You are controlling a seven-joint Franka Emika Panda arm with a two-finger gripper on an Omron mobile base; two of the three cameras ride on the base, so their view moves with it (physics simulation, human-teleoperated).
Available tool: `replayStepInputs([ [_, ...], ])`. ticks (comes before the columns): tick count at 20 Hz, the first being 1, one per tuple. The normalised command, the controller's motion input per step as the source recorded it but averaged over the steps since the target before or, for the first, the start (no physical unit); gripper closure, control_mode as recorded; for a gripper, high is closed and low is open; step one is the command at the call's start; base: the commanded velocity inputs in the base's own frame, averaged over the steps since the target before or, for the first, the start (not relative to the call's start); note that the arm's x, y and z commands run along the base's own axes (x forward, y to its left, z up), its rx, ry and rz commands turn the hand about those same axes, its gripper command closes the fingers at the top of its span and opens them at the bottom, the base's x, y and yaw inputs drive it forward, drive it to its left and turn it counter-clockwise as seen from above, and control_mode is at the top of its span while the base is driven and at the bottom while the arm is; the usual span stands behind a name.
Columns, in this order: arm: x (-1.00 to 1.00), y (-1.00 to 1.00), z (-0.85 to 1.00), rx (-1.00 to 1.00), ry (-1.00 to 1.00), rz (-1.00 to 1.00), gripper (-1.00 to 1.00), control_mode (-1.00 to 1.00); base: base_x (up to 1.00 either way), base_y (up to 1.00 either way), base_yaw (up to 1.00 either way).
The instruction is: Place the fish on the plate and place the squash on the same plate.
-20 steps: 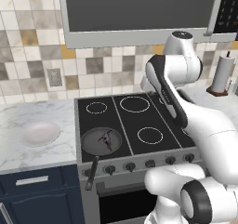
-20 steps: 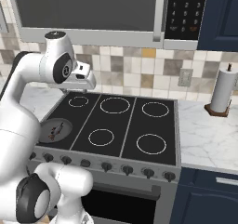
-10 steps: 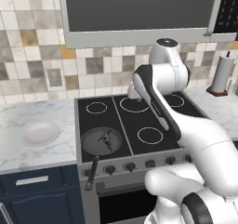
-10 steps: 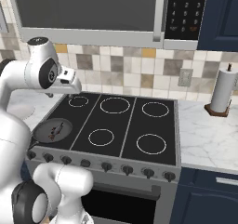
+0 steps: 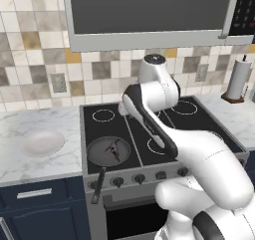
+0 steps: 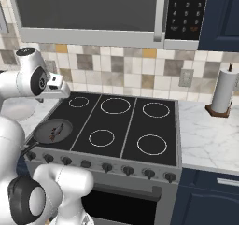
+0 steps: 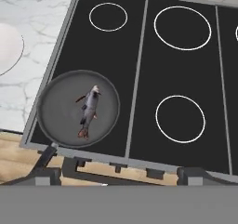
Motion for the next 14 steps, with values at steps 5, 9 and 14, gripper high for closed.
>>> replayStepInputs([
  [5, 0.3, 0.41, -0.37, -0.01, -0.05, 0.08, -1.0, -1.0, 0.0, 0.0, 0.0],
  [9, 0.33, 0.3, -0.34, 0.0, 0.0, 0.02, -1.0, -1.0, 0.0, 0.0, 0.0],
  [14, 0.17, 0.16, -0.32, 0.0, 0.0, 0.0, -1.0, -1.0, 0.0, 0.0, 0.0],
])
